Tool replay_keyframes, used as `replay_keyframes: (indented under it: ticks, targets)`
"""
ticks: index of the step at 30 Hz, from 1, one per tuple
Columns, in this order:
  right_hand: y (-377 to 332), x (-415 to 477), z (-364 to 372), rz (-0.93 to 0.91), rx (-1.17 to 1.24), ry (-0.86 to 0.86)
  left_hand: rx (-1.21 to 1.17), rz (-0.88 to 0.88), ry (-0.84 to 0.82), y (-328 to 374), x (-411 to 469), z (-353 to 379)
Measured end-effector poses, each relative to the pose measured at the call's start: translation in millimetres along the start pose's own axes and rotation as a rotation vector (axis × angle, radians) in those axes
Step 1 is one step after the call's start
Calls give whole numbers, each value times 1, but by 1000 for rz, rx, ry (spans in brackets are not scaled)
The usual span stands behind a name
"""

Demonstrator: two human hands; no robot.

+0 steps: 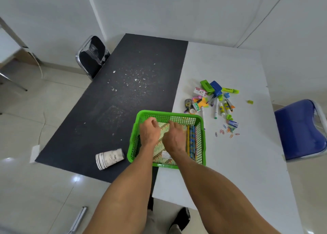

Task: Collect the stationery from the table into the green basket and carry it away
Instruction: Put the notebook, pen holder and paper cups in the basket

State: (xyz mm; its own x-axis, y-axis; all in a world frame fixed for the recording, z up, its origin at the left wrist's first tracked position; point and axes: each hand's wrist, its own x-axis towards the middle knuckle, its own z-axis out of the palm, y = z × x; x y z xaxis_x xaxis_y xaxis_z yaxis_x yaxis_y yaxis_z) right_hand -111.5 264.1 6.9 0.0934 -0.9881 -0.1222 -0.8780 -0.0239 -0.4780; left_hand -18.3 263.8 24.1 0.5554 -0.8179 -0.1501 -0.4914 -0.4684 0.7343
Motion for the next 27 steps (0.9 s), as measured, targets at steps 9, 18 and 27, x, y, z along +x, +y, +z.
replay_keyframes:
  ticks: [9,18,27]
  targets:
    - [-127,-46,87,-639,-202,-356,132,-396,115,-93,35,-128]
    - [-138,-117,156,-797,-672,-648,219,-432,-135,-176,32,-157]
    - [-147,-106,166,-615,-531,-594,236,-327,-151,-177,45,-168]
